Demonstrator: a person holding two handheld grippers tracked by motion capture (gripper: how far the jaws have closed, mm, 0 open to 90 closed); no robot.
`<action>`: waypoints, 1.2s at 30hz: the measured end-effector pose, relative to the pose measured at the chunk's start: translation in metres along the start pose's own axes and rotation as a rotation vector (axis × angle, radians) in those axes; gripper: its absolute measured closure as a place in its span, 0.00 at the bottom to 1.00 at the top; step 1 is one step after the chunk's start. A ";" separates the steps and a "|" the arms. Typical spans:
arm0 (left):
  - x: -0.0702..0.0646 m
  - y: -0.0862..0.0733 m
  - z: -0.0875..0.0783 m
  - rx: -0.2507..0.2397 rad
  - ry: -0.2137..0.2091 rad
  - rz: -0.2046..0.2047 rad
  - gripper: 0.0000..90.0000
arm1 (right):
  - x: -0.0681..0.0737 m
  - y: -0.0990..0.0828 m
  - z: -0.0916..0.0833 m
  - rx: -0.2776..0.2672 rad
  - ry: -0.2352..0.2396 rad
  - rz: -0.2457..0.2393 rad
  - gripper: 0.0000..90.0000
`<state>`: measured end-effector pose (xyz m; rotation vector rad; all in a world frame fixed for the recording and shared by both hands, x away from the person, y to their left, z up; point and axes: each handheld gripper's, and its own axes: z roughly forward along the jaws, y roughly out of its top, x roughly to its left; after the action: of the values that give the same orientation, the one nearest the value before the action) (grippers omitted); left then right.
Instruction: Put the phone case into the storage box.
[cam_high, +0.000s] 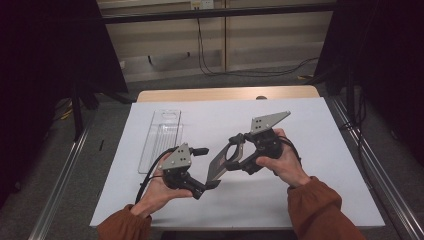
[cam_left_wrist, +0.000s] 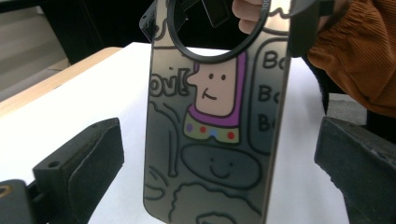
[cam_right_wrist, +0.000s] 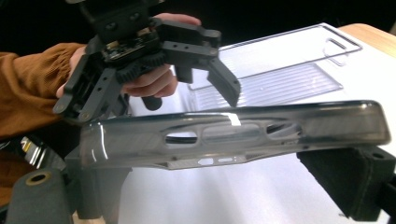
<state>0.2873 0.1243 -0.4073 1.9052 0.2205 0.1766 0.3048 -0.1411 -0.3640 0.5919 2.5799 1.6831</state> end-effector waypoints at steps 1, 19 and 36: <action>0.000 0.000 0.000 0.002 -0.002 -0.004 0.02 | 0.000 0.000 0.000 0.002 -0.016 0.008 0.13; -0.019 -0.002 0.011 -0.045 0.204 0.054 0.20 | -0.002 0.005 -0.001 0.009 -0.166 0.107 0.13; -0.023 -0.010 0.022 -0.093 0.287 -0.001 0.46 | -0.001 0.010 0.001 0.022 -0.214 0.176 0.13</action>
<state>0.2690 0.1017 -0.4245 1.7830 0.3990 0.4528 0.3091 -0.1366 -0.3559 0.9691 2.4612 1.5384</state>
